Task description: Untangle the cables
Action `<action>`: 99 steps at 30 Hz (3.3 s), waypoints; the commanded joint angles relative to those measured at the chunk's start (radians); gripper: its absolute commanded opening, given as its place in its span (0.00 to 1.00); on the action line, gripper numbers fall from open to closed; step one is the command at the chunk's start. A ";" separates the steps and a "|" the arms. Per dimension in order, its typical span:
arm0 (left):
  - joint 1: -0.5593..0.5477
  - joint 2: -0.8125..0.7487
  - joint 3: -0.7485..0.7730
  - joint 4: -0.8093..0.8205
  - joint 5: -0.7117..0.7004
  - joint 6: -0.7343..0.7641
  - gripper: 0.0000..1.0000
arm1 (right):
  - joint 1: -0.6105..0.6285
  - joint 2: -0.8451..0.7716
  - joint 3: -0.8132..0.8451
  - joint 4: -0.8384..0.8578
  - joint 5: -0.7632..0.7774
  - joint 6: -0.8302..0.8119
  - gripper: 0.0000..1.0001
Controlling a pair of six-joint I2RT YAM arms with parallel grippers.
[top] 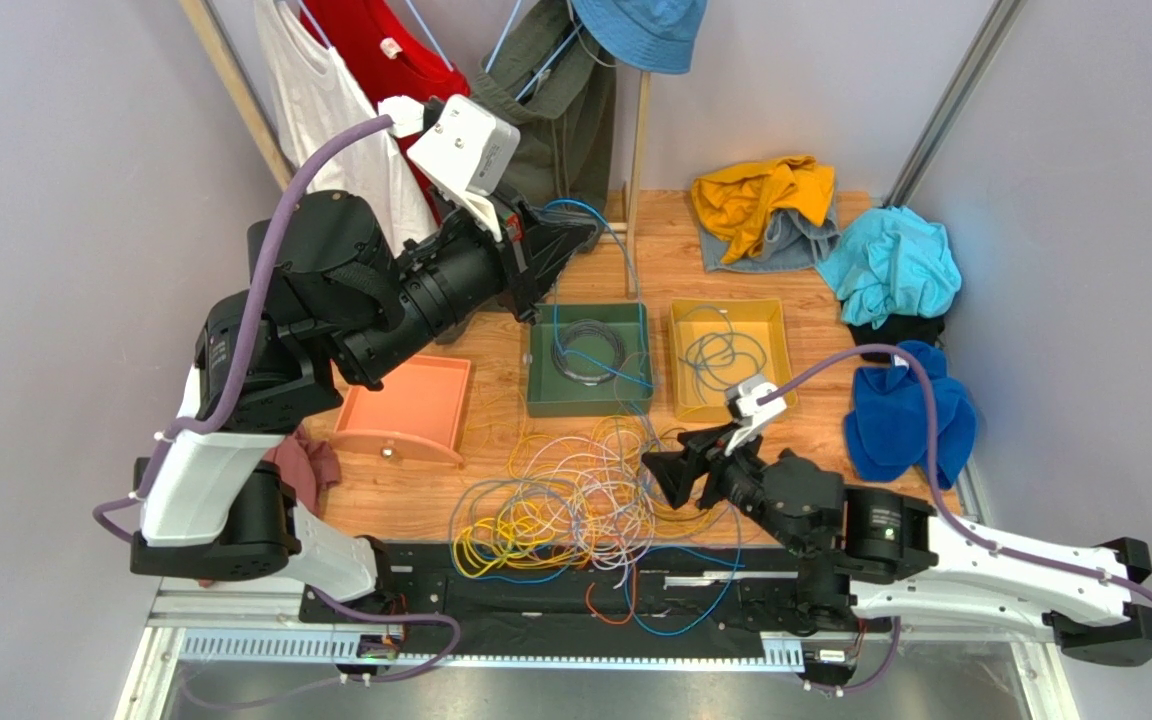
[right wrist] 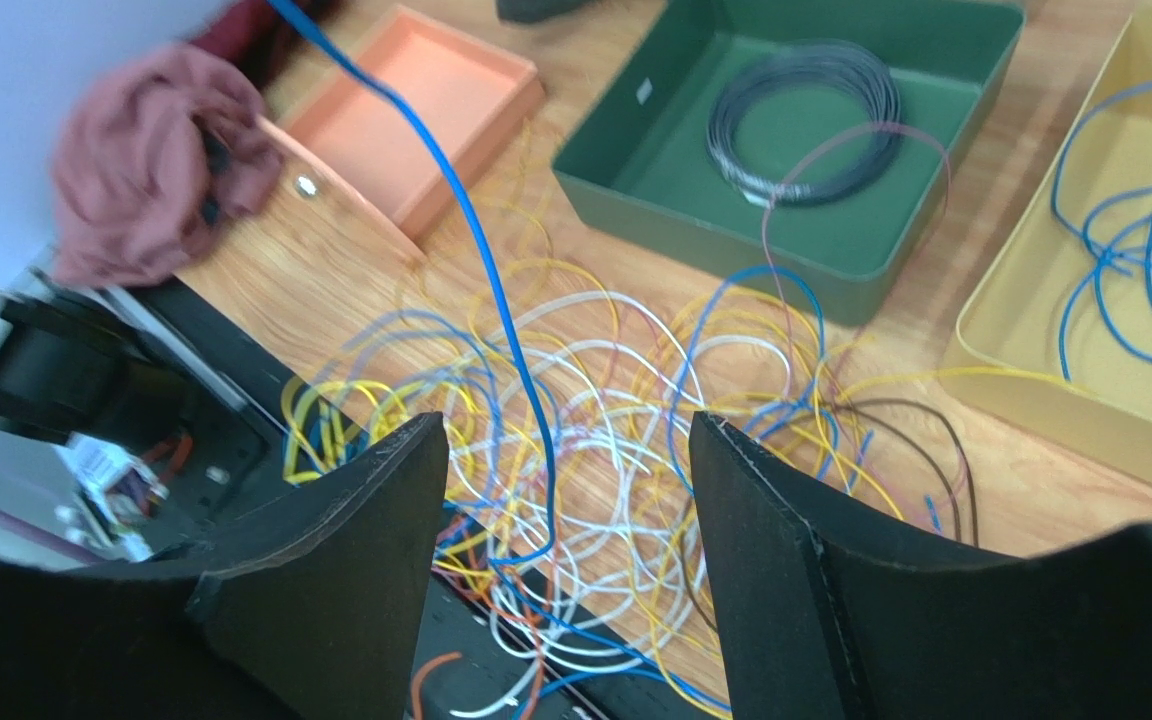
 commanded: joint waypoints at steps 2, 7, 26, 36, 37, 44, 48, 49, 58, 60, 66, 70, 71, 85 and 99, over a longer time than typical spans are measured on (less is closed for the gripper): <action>-0.001 -0.018 0.032 0.021 0.022 0.014 0.00 | 0.001 0.087 -0.034 0.097 0.011 0.031 0.65; -0.001 -0.029 0.028 0.010 0.029 0.007 0.00 | -0.002 0.149 -0.034 0.099 0.118 0.048 0.36; 0.112 -0.013 -0.374 0.357 0.110 -0.064 0.00 | -0.188 0.356 0.816 -0.116 0.213 -0.487 0.00; 0.275 0.177 -0.374 0.484 0.265 -0.200 0.00 | -0.625 0.547 0.910 -0.119 -0.012 -0.378 0.00; 0.305 0.213 -0.379 0.492 0.288 -0.220 0.00 | -0.680 0.570 0.894 -0.101 -0.029 -0.358 0.00; 0.399 0.356 -0.445 0.618 0.426 -0.334 0.00 | -0.895 0.620 0.756 -0.052 -0.192 -0.191 0.00; 0.434 0.453 -0.439 0.676 0.506 -0.390 0.00 | -0.924 0.638 0.645 0.034 -0.212 -0.157 0.00; 0.444 0.490 -0.434 0.682 0.517 -0.395 0.00 | -0.938 0.647 0.631 0.062 -0.219 -0.154 0.00; 0.464 0.680 -0.321 0.728 0.597 -0.421 0.00 | -0.998 0.724 0.497 0.172 -0.221 -0.110 0.00; 0.464 0.701 -0.321 0.737 0.605 -0.427 0.00 | -1.004 0.747 0.463 0.171 -0.210 -0.110 0.00; 0.464 0.772 -0.321 0.737 0.634 -0.460 0.00 | -1.039 0.778 0.382 0.174 -0.189 -0.075 0.00; 0.464 0.791 -0.327 0.718 0.658 -0.481 0.00 | -1.050 0.790 0.367 0.162 -0.161 -0.056 0.00; 0.464 0.784 -0.334 0.707 0.667 -0.484 0.00 | -1.052 0.787 0.362 0.160 -0.157 -0.051 0.00; 0.347 0.567 -0.482 0.705 0.620 -0.446 0.00 | -1.053 0.675 0.311 0.126 -0.124 -0.013 0.00; 0.370 0.669 -0.466 0.704 0.628 -0.476 0.00 | -1.056 0.756 0.314 0.167 -0.106 -0.022 0.00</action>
